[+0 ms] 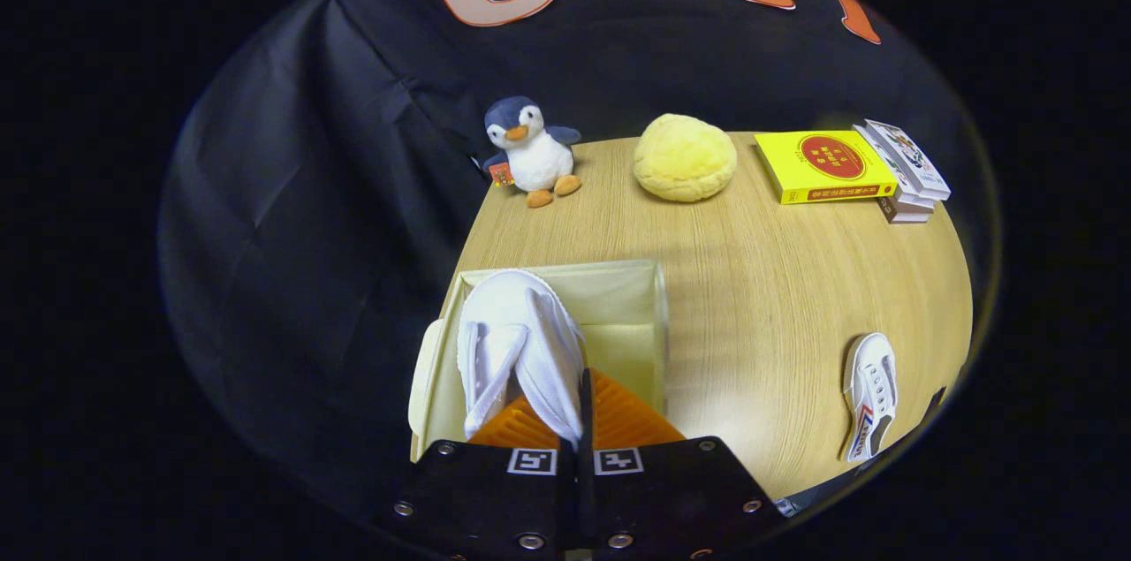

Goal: Open the storage box then place both shoes into the box .Put the left shoe in first, then the right shoe, with the right side of both shoes facing outward in a uniform manner.

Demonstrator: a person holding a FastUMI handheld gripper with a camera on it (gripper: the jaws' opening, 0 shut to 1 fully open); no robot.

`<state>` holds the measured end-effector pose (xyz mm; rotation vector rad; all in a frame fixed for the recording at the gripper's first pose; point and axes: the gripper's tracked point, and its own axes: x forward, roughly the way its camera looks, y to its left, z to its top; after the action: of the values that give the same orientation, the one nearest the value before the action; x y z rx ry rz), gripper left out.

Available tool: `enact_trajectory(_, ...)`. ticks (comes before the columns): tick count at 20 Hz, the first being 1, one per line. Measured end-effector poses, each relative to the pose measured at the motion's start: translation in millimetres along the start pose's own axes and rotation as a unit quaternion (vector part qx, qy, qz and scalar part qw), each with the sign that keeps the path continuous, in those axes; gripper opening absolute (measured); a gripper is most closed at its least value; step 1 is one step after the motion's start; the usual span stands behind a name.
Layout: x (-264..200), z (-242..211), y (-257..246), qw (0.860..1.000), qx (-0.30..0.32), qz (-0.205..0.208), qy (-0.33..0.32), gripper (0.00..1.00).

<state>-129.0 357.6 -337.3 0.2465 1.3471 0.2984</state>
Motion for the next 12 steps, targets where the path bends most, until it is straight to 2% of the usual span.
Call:
enact_trajectory(4, 22, -17, 8, 0.998, 0.025, -0.031, 0.043, 0.01)
enact_trajectory(8, 44, -25, 16, 0.997, 0.021, -0.050, 0.058, 0.03)
enact_trajectory(12, 57, -46, 24, 0.993, 0.038, -0.057, 0.098, 0.03)
